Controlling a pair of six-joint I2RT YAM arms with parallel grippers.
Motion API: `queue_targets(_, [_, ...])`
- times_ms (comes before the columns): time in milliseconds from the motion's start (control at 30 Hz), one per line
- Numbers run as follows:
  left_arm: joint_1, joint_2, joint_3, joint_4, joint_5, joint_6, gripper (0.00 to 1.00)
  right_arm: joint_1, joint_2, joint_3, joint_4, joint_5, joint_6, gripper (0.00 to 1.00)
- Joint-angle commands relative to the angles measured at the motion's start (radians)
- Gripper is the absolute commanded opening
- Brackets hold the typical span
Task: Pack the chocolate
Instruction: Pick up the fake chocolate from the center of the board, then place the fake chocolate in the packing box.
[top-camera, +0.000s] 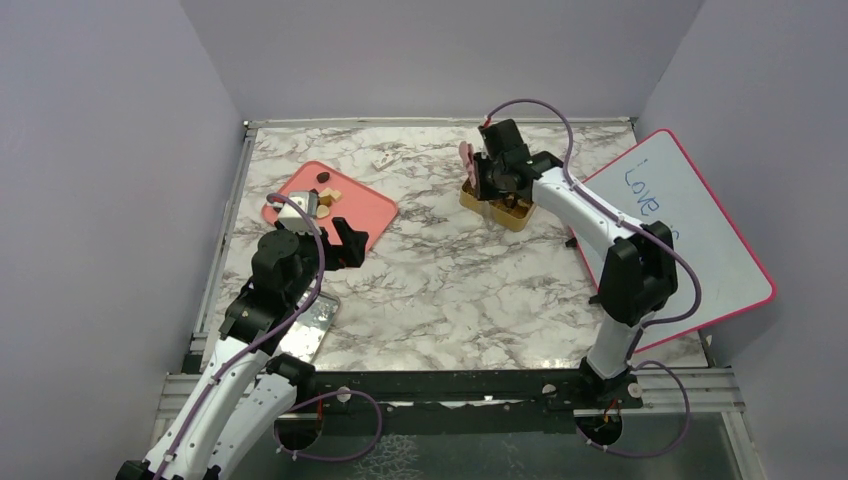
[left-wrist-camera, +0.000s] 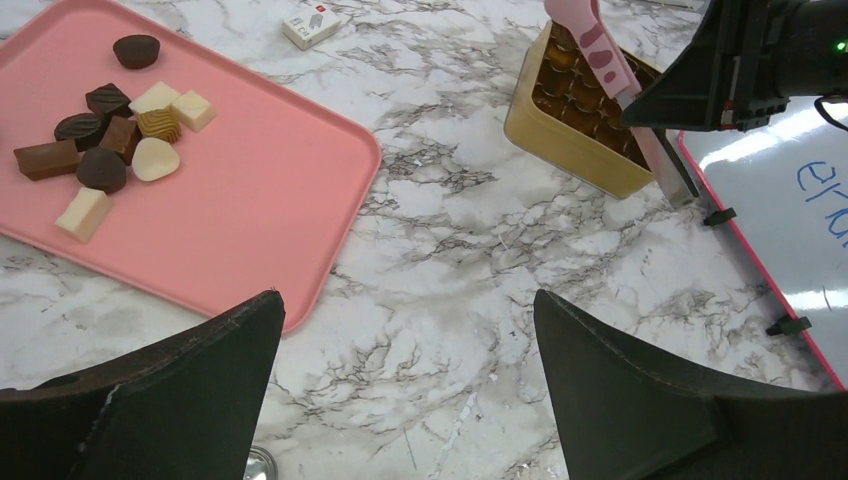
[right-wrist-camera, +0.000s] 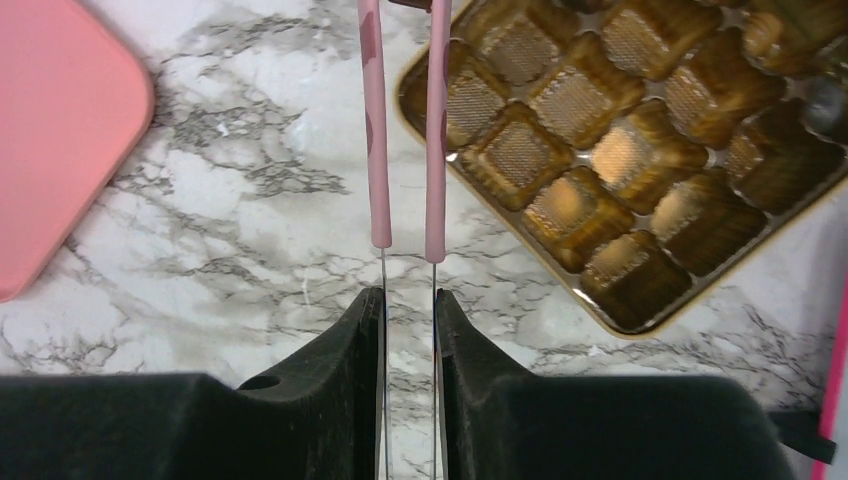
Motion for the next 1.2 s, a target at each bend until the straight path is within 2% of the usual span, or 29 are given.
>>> queue_targets(0, [0.004,-0.012,-0.008,0.030,-0.010,0.013,0.95,-0.058,-0.057,-0.015,-0.033,0.046,-0.014,0.25])
queue_targets(400, [0.004,-0.012,-0.007,0.031,-0.009,0.016,0.95,-0.181,-0.051,-0.071,-0.040,0.022,-0.033,0.28])
queue_targets(833, [0.004,-0.018,-0.010,0.032,-0.009,0.015,0.95,-0.193,-0.007,-0.107,0.014,-0.029,-0.038,0.29])
queue_targets(1167, [0.004,-0.014,-0.010,0.031,-0.007,0.014,0.95,-0.192,-0.004,-0.115,0.012,-0.018,-0.036,0.34])
